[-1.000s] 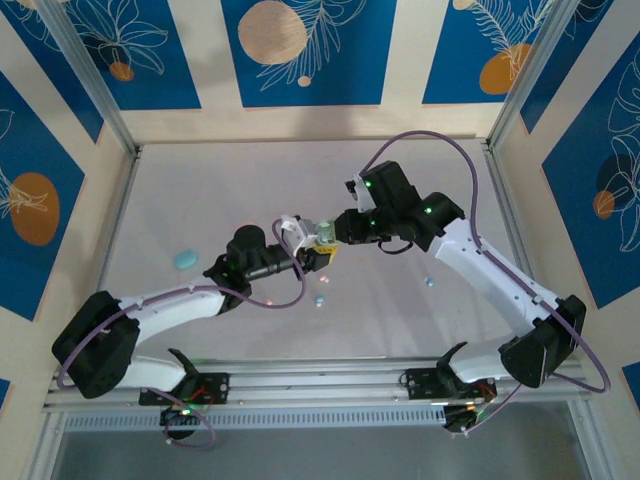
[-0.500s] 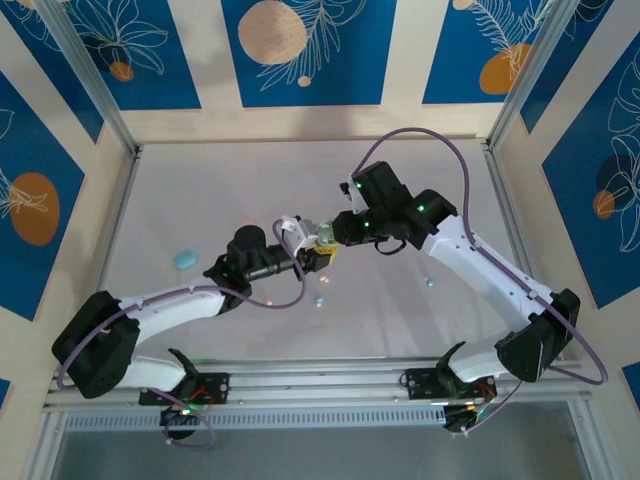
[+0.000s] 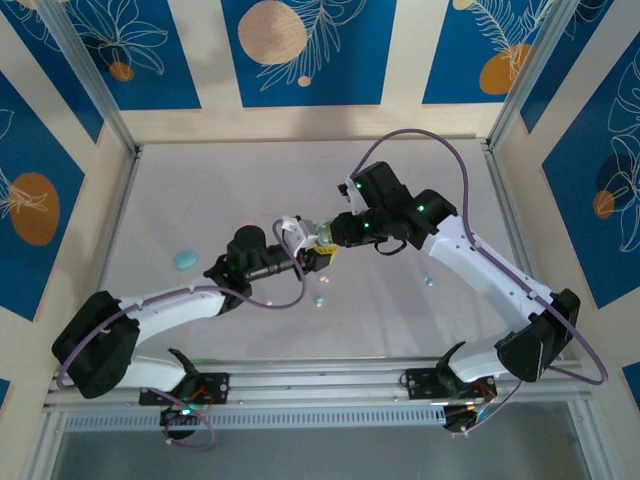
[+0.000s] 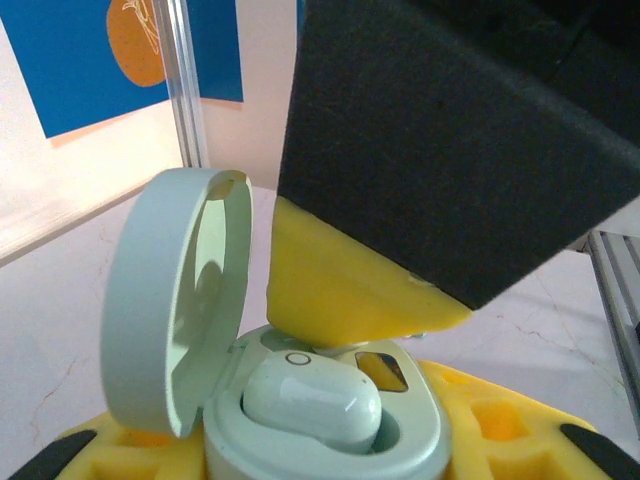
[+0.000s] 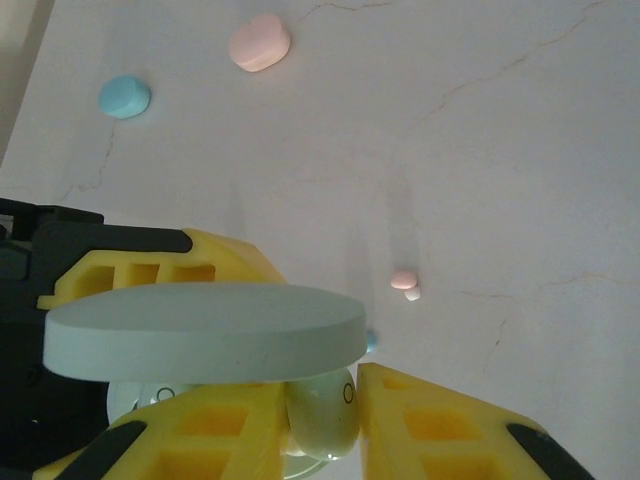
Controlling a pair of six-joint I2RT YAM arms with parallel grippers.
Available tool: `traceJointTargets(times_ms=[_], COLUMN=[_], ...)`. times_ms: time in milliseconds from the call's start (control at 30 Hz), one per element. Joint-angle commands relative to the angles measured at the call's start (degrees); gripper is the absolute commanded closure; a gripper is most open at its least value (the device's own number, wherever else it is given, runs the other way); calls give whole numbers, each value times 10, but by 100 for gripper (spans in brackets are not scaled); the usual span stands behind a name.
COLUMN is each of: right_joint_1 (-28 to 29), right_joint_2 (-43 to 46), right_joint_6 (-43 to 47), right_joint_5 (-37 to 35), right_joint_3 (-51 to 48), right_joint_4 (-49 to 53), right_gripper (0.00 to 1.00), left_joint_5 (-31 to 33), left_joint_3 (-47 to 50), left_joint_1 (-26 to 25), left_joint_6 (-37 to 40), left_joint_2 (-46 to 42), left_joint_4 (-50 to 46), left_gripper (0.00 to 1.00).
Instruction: Insert wireless bluetooth earbuds into charging case
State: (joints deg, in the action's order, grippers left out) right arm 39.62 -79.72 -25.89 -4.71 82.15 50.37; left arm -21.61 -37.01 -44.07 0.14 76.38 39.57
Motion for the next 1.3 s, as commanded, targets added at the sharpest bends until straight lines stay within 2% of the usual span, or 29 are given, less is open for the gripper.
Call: traceJointTargets(times_ms=[0,733,967,1133,1267], right_joint_1=[-3,-28,-46,-90,-131], right_joint_2=[10,43,95,151,154], right_joint_6=[6,-9,-27,-71,-128], right_joint_5=[25,57,49,93,180], right_joint_3=[0,-26,-59,-103,-112], right_joint_4=[3,-21,-59,-128,-180], right_gripper=[72,69,66,60,51], left_joint_5=[-9,-10,-10,-26,-45], left_joint_3=[-17,-21,-17,-9,-5], left_joint_1=[-6,-6,-6,-6,-7], left_joint_6=[-3,-6,-6,-9,-11], left_joint_2=[3,10,3,-5,-11], left_joint_4=[28,30,37,56,72], left_gripper=[68,68,69,69,69])
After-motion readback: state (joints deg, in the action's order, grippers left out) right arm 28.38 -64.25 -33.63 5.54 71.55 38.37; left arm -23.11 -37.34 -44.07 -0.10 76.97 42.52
